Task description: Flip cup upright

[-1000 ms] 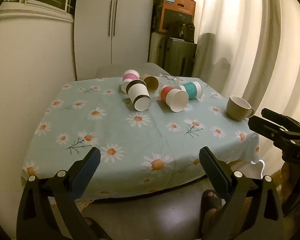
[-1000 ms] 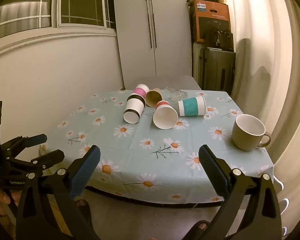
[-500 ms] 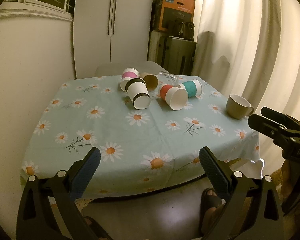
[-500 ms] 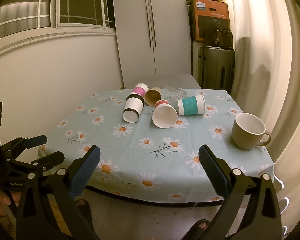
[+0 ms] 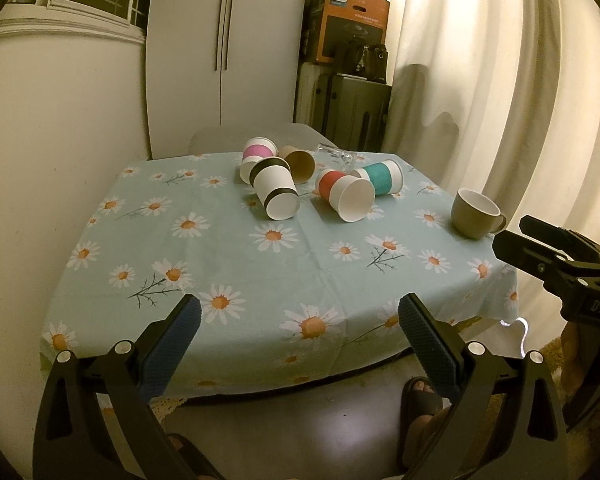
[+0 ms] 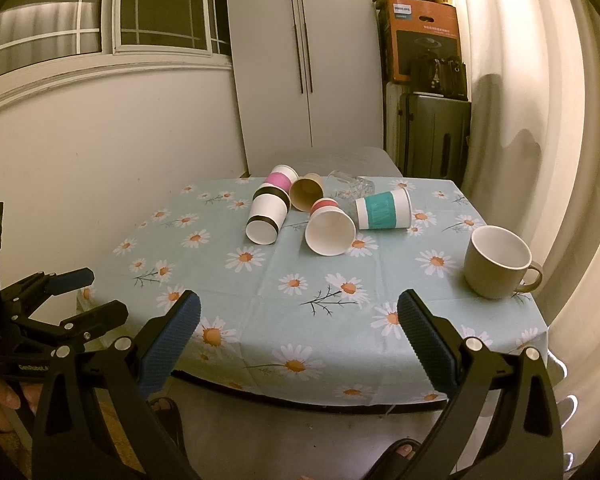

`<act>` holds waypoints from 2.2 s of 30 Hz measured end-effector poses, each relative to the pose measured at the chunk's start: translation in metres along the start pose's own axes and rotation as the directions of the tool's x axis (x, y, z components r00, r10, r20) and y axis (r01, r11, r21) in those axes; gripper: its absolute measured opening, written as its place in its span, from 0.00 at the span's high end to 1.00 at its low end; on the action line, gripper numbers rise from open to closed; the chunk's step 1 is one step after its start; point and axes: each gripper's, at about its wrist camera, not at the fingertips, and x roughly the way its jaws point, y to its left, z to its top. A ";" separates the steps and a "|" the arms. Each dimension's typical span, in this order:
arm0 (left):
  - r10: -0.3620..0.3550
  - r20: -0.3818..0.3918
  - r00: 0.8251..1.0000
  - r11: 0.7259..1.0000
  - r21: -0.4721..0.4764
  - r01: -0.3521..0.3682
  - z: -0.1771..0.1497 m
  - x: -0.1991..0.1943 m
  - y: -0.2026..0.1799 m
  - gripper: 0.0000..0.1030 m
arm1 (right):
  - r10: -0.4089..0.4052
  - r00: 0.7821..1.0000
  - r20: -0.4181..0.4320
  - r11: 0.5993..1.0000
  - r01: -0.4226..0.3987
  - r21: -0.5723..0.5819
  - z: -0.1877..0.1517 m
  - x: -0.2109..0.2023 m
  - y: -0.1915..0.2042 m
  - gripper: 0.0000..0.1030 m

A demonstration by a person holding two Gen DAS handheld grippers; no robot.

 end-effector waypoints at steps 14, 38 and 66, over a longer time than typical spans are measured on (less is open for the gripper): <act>-0.004 0.004 1.000 1.000 0.005 0.004 0.000 -0.002 -0.003 0.06 | 0.000 1.000 -0.004 1.000 0.000 -0.001 -0.001 0.001 0.000 0.05; -0.008 0.002 1.000 1.000 0.004 0.008 0.001 -0.003 -0.004 0.06 | 0.000 1.000 -0.008 1.000 0.000 -0.001 -0.002 0.002 0.000 0.05; 0.008 -0.022 1.000 0.999 -0.039 -0.008 0.015 0.011 0.012 0.06 | 0.032 0.996 -0.087 0.999 -0.032 -0.001 0.015 0.035 -0.003 0.05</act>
